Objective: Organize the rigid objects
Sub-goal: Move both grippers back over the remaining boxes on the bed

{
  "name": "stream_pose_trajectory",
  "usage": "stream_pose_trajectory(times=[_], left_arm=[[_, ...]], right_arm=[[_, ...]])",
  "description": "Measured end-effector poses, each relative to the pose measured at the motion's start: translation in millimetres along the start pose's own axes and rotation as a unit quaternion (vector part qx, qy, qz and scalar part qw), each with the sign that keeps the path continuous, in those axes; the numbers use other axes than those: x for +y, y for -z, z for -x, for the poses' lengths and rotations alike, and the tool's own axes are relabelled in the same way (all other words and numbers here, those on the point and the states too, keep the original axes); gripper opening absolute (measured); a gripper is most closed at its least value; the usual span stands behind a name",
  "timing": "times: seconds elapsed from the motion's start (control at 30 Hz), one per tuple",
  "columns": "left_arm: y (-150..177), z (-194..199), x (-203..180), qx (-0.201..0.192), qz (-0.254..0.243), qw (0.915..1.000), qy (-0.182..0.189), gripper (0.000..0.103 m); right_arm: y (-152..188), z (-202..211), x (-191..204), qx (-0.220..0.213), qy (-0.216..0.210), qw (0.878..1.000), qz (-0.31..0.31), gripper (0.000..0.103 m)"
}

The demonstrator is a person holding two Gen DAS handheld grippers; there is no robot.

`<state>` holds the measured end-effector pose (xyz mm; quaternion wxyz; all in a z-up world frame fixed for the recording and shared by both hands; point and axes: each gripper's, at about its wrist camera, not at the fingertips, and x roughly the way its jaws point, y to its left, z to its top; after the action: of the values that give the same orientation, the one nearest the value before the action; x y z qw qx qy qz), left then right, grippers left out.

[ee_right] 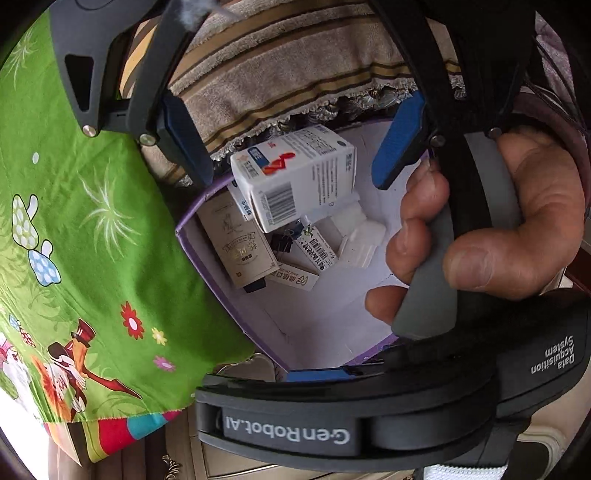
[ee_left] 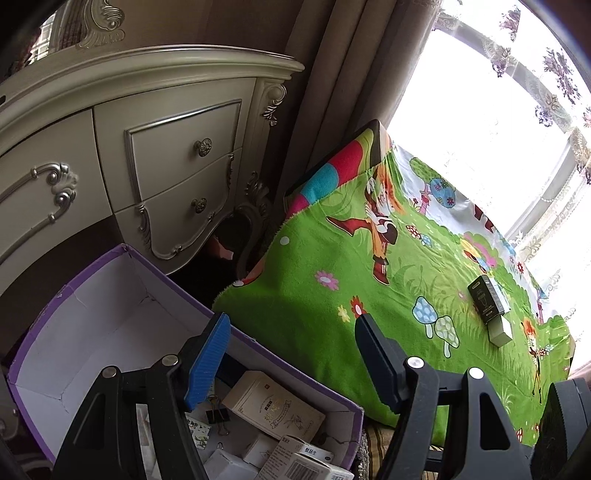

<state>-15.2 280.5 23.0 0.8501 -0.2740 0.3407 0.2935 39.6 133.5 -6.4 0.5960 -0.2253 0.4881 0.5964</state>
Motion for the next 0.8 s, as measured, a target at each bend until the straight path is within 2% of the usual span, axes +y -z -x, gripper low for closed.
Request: stream_pose_trajectory(times=[0.1,0.23,0.33,0.47,0.6,0.8], left_arm=[[2,0,-8,0.006,-0.009,0.9999,0.007,0.071],[6,-6,-35,0.019,-0.036,0.9987,0.03,0.071],[9,-12,-67,0.028,-0.065,0.9956,0.061,0.071],[11,-20,-116,0.039,-0.106,0.9882,0.103,0.071],[9,-33,-164,0.055,-0.139,0.9764,0.156,0.071],[-12,-81,-233,0.097,-0.124,0.9652,0.209,0.071]], right_arm=[[7,15,-27,-0.013,0.015,0.998,-0.056,0.09],[22,44,-64,-0.039,0.077,0.99,-0.11,0.09],[38,65,-98,-0.049,0.119,0.98,-0.15,0.09],[61,92,-147,-0.061,0.165,0.962,-0.211,0.09],[76,126,-198,-0.089,0.202,0.939,-0.264,0.09],[71,168,-280,-0.138,0.252,0.902,-0.323,0.09]])
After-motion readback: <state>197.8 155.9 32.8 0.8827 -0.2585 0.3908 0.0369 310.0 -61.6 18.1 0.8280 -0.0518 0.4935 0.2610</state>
